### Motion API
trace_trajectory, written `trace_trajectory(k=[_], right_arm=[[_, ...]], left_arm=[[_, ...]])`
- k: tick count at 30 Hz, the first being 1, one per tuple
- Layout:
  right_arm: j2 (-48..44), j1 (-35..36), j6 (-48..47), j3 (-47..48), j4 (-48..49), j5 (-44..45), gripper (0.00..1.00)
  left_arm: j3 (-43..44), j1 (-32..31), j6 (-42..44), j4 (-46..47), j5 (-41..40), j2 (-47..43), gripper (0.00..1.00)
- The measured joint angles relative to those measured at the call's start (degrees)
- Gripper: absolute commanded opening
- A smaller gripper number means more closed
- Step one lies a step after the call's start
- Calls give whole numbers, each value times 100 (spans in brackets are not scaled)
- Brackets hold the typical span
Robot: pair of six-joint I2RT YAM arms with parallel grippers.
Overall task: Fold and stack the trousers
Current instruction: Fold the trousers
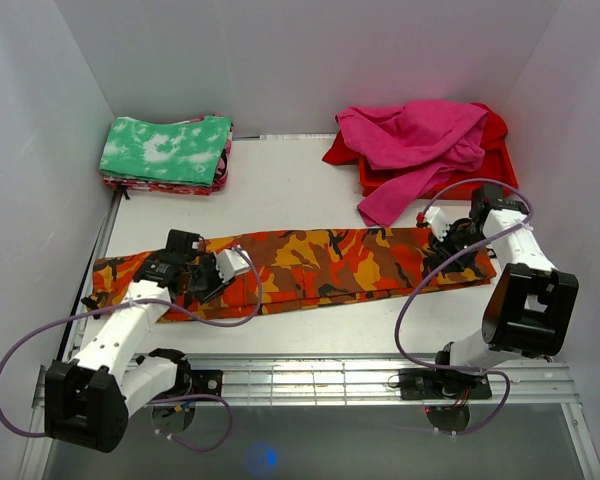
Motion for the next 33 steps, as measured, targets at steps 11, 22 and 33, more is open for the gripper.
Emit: trace_trajectory(k=[11, 22, 33], right_arm=[[-496, 1554, 822, -997, 422, -494, 9], [-710, 3233, 2122, -1878, 2151, -306, 8], [-942, 3919, 3067, -2516, 3407, 341, 8]], left_arm=[[50, -376, -363, -146, 278, 1349, 36], [20, -590, -573, 31, 28, 1449, 37], [-7, -627, -625, 155, -26, 1561, 38]])
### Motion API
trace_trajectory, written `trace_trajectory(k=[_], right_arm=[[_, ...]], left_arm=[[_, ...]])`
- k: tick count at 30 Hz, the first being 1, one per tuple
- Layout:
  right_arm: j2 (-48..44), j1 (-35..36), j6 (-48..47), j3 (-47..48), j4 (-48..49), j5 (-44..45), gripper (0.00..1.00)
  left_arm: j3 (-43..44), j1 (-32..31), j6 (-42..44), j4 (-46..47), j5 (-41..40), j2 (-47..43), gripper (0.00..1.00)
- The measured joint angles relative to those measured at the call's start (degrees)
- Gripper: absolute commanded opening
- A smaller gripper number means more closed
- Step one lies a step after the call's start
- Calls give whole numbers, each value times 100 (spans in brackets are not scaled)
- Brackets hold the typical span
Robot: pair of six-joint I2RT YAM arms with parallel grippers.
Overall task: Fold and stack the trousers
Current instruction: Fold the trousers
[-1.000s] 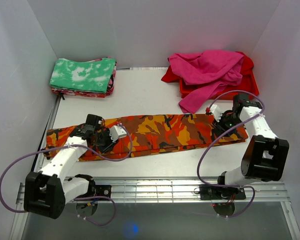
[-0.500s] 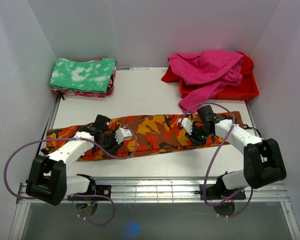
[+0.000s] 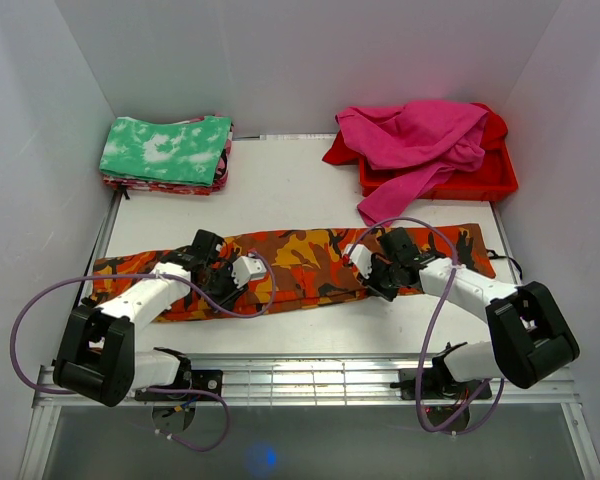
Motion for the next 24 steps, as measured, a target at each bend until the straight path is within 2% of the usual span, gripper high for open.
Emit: trace_trajectory(k=[13, 17, 22, 24], right_arm=[[-74, 125, 284, -203, 494, 350, 8], [-111, 125, 280, -251, 555, 352, 8], [-116, 131, 232, -251, 544, 354, 8], [-120, 138, 192, -256, 542, 356, 8]], left_arm=[[-24, -68, 153, 109, -63, 15, 36], [-94, -133, 236, 149, -129, -66, 41], [-188, -205, 286, 297, -286, -144, 57], [-214, -232, 293, 426, -358, -151, 56]])
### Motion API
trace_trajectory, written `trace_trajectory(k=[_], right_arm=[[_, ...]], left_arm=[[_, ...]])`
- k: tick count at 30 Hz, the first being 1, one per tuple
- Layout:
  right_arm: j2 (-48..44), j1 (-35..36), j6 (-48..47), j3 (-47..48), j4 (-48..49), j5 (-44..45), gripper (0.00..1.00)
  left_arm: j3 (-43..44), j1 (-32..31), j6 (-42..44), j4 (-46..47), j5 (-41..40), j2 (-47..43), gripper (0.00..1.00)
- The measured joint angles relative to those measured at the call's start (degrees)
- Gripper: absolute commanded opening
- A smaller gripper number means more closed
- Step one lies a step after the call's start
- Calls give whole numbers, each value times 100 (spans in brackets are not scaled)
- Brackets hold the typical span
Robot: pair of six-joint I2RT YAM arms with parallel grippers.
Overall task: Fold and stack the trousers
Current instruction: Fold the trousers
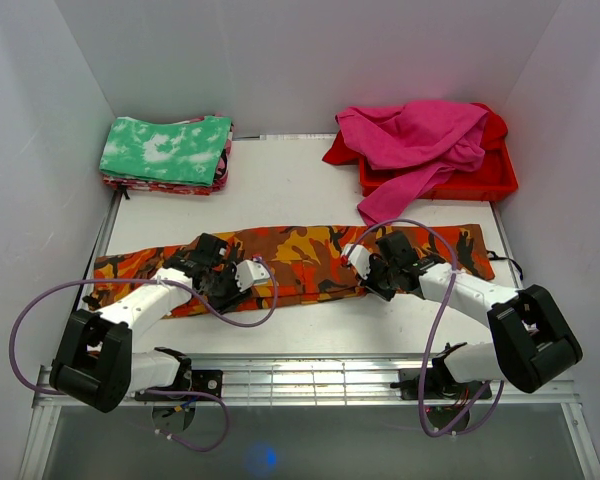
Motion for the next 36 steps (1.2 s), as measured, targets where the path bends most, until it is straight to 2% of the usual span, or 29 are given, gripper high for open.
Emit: trace_trajectory(k=[5, 11, 20, 29, 32, 36], right_arm=[[-31, 11, -74, -33, 4, 15, 8], [-151, 20, -234, -179, 92, 76, 8], [-168, 22, -299, -225, 151, 125, 8], [-162, 22, -299, -225, 155, 146, 8], [-142, 22, -299, -225, 157, 149, 8], [-140, 20, -299, -225, 157, 151, 8]], left_arm=[[-35, -2, -7, 295, -232, 20, 48], [-37, -2, -44, 304, -278, -76, 46], [20, -2, 94, 114, -251, -498, 51], [26, -2, 144, 509, -341, 44, 56], [-11, -4, 164, 678, -428, 105, 53], [-55, -2, 181, 837, -542, 109, 40]])
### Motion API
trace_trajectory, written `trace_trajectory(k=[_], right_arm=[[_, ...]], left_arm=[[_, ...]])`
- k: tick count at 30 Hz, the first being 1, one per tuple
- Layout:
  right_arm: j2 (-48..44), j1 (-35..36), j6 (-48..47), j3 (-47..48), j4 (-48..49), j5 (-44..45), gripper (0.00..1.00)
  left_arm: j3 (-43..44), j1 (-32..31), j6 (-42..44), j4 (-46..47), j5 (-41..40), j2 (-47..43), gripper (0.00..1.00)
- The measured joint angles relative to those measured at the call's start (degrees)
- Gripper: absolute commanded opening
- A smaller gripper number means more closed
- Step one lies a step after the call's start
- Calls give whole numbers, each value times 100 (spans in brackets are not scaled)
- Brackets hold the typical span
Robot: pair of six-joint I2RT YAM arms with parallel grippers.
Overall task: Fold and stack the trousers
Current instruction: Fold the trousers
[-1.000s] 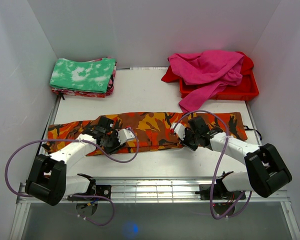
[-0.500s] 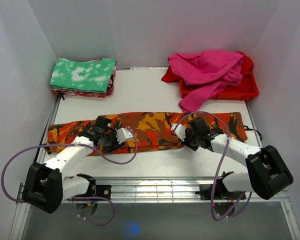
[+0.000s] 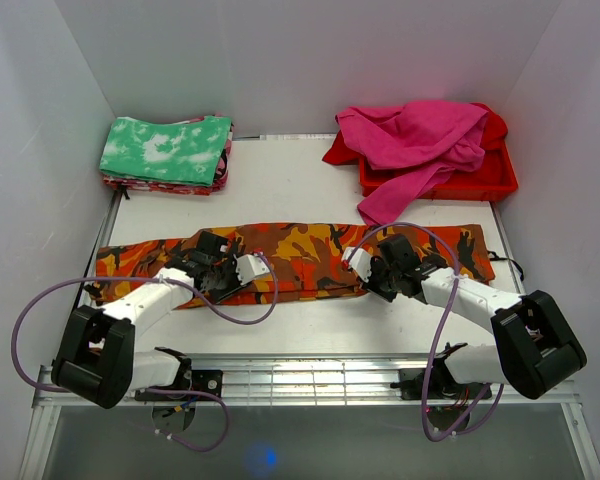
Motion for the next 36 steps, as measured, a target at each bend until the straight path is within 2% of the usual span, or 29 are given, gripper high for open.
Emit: trace_trajectory(k=[1, 6, 11, 22, 27, 30, 31, 36], right_arm=[[2, 0, 0, 0, 2, 0, 8], [7, 0, 2, 0, 4, 2, 8], [11, 0, 2, 0, 4, 2, 8], [48, 0, 7, 31, 2, 17, 8], [-13, -13, 22, 42, -15, 59, 8], [-66, -313, 4, 120, -317, 61, 23], [-92, -557, -24, 151, -479, 24, 35], [-142, -2597, -498, 492, -1532, -120, 54]], left_arm=[[-11, 0, 9, 26, -17, -2, 35], [-39, -2, 48, 2, -35, -131, 22], [-50, -2, 149, -216, -26, -385, 0], [-42, -2, 627, -1272, 216, -828, 0], [-267, -7, 669, -1102, 153, -643, 0], [-168, -7, 560, -997, 127, -398, 0], [-87, -7, 509, -964, 122, -264, 0], [363, -4, 273, -752, 133, 398, 0]])
